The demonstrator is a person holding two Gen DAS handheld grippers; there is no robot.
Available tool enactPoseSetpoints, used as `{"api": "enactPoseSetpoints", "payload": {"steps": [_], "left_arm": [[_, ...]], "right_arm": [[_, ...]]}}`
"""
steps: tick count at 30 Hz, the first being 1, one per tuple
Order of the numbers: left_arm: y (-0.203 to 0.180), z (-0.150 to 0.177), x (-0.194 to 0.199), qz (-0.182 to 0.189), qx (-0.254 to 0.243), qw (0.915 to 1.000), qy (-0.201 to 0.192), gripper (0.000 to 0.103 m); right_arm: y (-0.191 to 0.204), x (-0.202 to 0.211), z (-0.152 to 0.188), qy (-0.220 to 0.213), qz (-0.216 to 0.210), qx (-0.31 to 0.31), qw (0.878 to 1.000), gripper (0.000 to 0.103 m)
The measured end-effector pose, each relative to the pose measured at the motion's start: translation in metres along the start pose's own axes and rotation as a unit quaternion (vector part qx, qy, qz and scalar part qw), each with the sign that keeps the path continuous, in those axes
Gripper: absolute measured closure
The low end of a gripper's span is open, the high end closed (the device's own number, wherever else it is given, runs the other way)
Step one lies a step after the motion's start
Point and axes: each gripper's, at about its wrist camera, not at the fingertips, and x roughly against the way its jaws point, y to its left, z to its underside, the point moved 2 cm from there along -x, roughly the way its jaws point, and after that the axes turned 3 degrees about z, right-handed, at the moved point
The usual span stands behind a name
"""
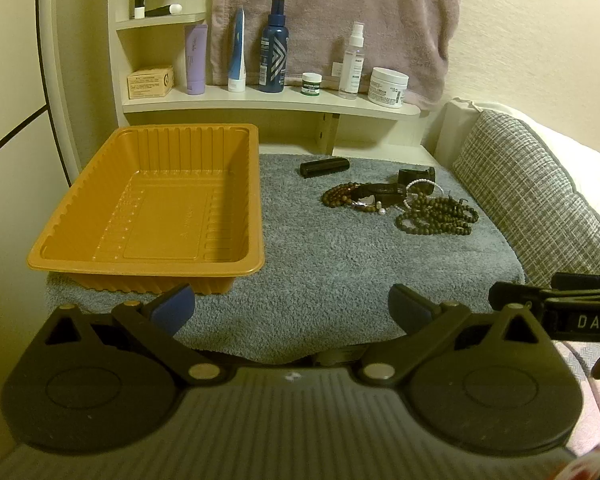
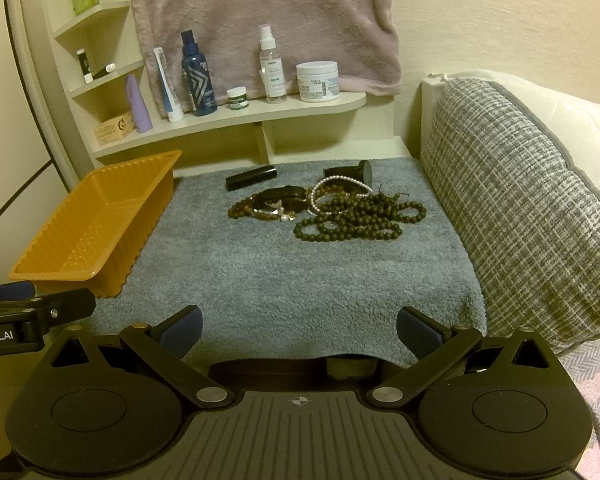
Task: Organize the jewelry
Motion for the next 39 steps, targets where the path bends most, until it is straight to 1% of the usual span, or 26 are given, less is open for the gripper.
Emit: {"api": "enactPoseSetpoints", "payload": {"steps": [39], "left_arm": [[-0.0053,-0.001,0.0014,0.001,-0.003,1.0,0.0,0.001]], "right_arm": [[0.001,-0.0001,0.0009,-0.001,0.0,0.0,1.0,0.0]]}}
